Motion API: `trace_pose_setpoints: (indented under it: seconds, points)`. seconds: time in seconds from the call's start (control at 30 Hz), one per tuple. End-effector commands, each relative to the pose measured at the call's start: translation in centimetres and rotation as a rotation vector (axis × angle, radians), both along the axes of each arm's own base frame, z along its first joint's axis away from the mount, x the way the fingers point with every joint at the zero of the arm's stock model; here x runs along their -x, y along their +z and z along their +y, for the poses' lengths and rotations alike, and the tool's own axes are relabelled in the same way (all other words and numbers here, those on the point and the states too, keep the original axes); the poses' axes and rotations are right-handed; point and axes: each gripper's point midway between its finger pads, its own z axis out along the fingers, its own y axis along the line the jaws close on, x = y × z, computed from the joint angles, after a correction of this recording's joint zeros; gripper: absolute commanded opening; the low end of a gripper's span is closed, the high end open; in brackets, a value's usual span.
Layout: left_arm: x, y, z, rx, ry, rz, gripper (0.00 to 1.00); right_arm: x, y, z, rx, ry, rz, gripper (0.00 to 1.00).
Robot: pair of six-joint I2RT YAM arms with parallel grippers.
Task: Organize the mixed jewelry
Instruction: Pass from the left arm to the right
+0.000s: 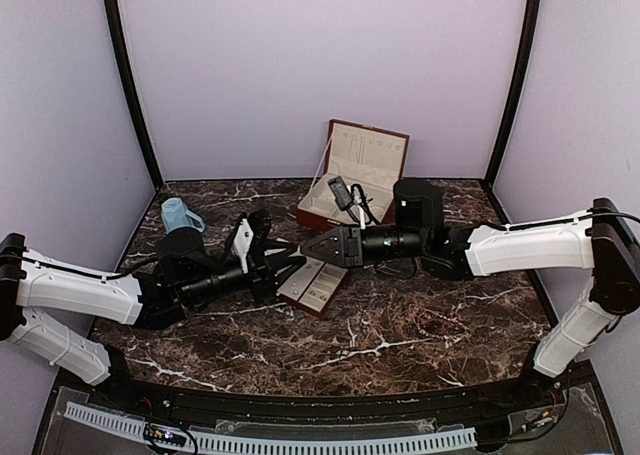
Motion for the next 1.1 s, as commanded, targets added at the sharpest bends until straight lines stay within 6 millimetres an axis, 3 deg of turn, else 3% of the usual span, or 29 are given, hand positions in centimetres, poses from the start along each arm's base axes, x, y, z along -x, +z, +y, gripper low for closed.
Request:
trace_pose_setpoints:
  seconds: [0.0,0.03,0.1,0.33,0.63,0.77,0.93,1.07]
  points:
    - [0.1,0.5,0.7,0.001,0.018,-0.005,0.56,-0.8,2.3,-0.4,-0.023,-0.053,-0.091,0.11]
    - [0.0,0.4,0.9,-0.004,0.026,-0.002,0.64,-1.1,2.2,-0.6,-0.006,-0.062,-0.102,0.11]
    - [0.1,0.1,1.4,-0.024,0.040,0.005,0.69,-1.8,1.8,-1.0,0.027,-0.082,-0.123,0.11]
    - [-0.3,0.0,4.7,-0.085,0.121,0.091,0.74,-4.0,-1.1,-2.0,0.219,-0.132,-0.210,0.11]
    - [-6.7,4.3,10.7,0.010,0.334,0.170,0.76,-6.5,-4.8,-1.2,0.381,-0.140,-0.315,0.11]
    - [-9.5,4.4,12.1,0.042,0.377,0.272,0.77,-7.2,-6.8,-0.5,0.439,-0.127,-0.321,0.11]
    - [-12.8,3.4,16.1,0.096,0.517,0.381,0.77,-8.0,-9.6,0.3,0.512,-0.111,-0.325,0.11]
    - [-14.1,2.0,18.9,0.113,0.611,0.463,0.77,-8.2,-11.5,1.1,0.559,-0.087,-0.319,0.11]
